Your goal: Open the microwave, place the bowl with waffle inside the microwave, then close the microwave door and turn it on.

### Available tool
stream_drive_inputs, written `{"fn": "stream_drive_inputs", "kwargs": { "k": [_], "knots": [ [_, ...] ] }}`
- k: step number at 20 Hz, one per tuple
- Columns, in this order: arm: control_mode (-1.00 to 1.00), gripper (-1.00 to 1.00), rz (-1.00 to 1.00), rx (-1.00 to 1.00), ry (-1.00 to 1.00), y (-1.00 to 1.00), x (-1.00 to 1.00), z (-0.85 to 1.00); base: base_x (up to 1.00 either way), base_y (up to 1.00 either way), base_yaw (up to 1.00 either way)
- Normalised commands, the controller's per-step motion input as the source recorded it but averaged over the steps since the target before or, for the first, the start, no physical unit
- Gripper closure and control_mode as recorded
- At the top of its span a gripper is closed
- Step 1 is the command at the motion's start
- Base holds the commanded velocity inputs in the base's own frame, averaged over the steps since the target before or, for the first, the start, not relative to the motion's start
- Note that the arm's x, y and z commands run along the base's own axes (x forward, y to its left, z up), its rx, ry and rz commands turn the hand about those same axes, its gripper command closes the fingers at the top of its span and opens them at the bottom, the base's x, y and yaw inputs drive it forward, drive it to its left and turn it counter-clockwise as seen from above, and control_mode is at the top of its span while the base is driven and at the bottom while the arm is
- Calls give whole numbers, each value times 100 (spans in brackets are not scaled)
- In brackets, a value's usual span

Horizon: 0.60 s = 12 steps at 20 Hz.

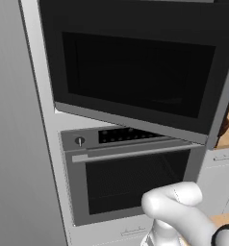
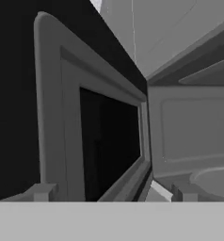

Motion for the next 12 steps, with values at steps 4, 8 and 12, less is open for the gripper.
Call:
{"fn": "stream_drive_inputs", "kwargs": {
  "k": [4,8,12],
  "knots": [
    [-100,-100,9,0,0,44,-60,0,0,0,0],
    [-100,-100,8,0,0,49,-56,0,0,0,0],
    [-100,-100,9,-1,0,55,-47,0,0,0,0]
  ]
}}
